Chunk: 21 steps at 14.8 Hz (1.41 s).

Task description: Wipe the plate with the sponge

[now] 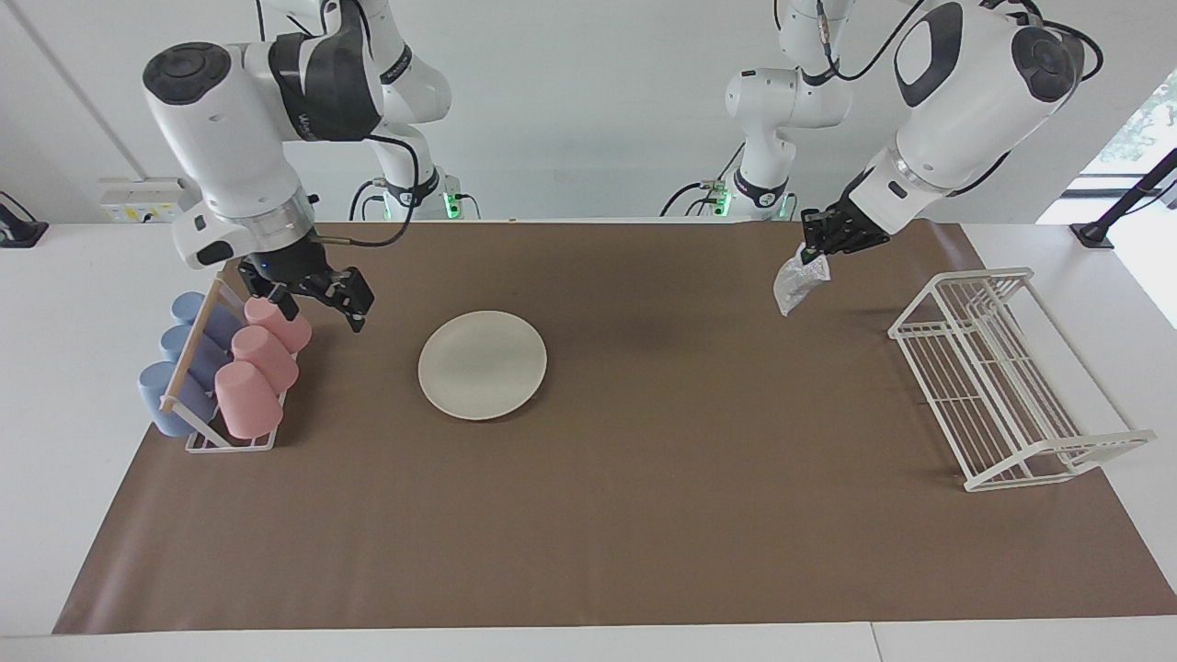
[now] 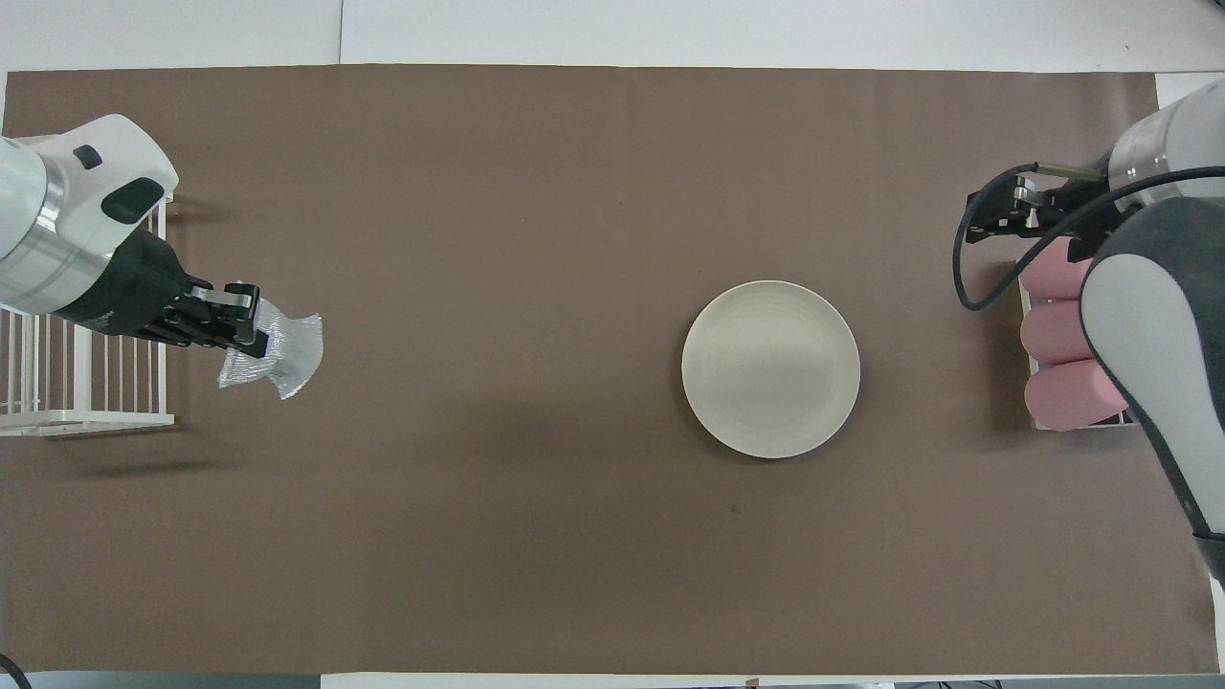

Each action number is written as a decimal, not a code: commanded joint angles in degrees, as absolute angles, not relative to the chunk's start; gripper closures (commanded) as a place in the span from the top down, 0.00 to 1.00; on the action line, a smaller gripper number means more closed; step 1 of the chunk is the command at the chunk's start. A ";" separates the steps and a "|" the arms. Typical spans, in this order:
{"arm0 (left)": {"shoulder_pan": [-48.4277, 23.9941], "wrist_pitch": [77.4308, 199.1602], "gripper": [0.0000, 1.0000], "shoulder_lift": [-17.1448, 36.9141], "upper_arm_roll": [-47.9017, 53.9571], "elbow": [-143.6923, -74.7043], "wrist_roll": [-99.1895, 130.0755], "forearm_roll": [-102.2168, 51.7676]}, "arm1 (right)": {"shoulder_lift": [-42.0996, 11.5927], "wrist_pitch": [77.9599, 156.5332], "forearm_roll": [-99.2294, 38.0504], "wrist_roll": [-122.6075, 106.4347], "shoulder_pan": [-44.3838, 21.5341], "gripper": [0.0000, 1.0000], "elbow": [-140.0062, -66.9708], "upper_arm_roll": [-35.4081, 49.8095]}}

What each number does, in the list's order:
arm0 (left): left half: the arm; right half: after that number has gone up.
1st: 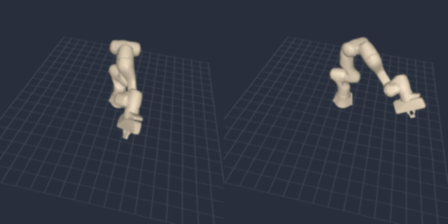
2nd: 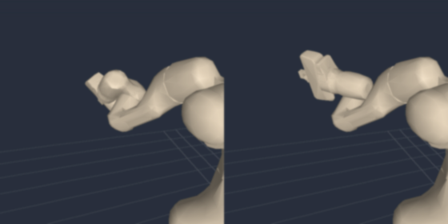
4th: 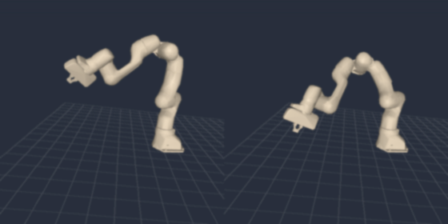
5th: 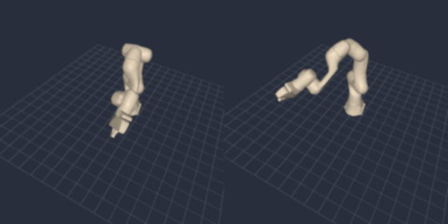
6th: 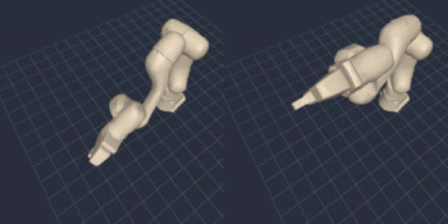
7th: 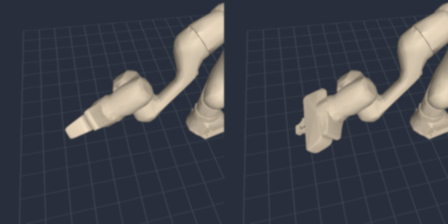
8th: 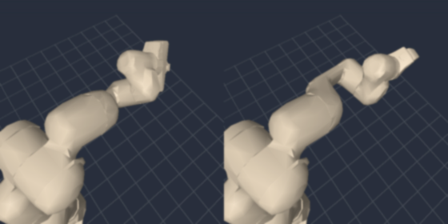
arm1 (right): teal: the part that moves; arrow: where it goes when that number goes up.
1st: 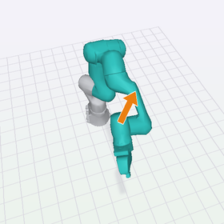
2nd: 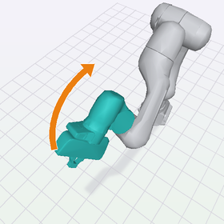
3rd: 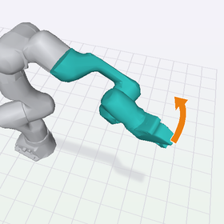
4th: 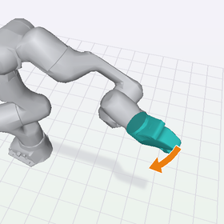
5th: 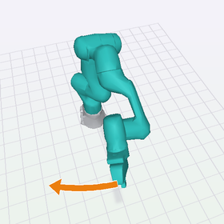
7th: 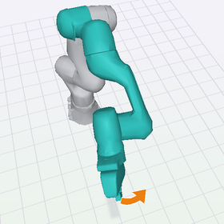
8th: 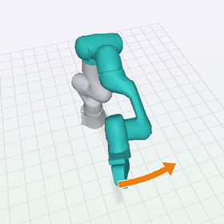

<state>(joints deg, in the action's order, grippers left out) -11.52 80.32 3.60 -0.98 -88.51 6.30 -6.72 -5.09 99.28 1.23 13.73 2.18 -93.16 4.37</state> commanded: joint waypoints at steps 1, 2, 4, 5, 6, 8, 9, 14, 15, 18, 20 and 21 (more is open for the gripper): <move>-12.30 75.76 0.00 7.03 -0.53 -82.44 7.21 3.75 | -0.80 98.53 1.85 11.52 3.60 1.00 -98.61 5.19; -12.39 75.85 0.00 7.03 -0.27 -82.53 7.21 8.30 | -0.27 98.53 1.85 11.51 3.52 1.00 -98.61 5.27; -12.57 75.67 0.00 6.94 1.57 -82.53 7.12 16.57 | 1.48 98.35 1.85 10.21 2.90 1.00 -97.39 5.36; -12.66 75.67 0.00 6.94 2.02 -82.62 7.12 19.92 | 2.36 98.00 1.58 7.85 2.73 1.00 -97.90 5.45; -13.09 75.59 0.00 7.03 2.28 -82.62 7.12 23.78 | 2.46 96.87 1.15 6.34 1.85 1.00 -98.00 5.36; -14.49 75.67 0.00 8.60 2.29 -82.97 7.21 31.60 | 2.55 95.71 1.14 5.36 1.14 1.00 -97.82 5.01; -15.02 75.59 0.00 10.18 2.29 -82.88 7.21 36.08 | 2.46 95.71 1.14 3.53 0.97 1.00 -97.82 4.23; -15.21 77.34 0.00 17.30 2.29 -83.58 7.56 53.33 | 2.02 95.80 1.14 -6.41 0.18 1.00 -97.30 -0.53; -14.77 78.04 0.00 18.62 2.11 -84.19 7.99 55.96 | 1.93 96.06 1.23 -7.11 0.18 1.00 -97.12 -0.53; -14.68 79.71 0.00 23.98 1.76 -84.46 12.46 62.56 | 0.88 96.68 1.93 -10.28 -0.26 1.00 -95.45 -0.53; -14.68 79.89 0.00 25.57 1.67 -84.64 13.01 66.95 | 1.05 96.07 1.93 -10.20 -0.35 1.00 -95.71 -0.70; -14.24 80.68 0.00 25.75 1.67 -84.90 13.01 69.50 | 1.14 96.06 1.93 -10.20 -0.35 1.00 -95.71 -1.31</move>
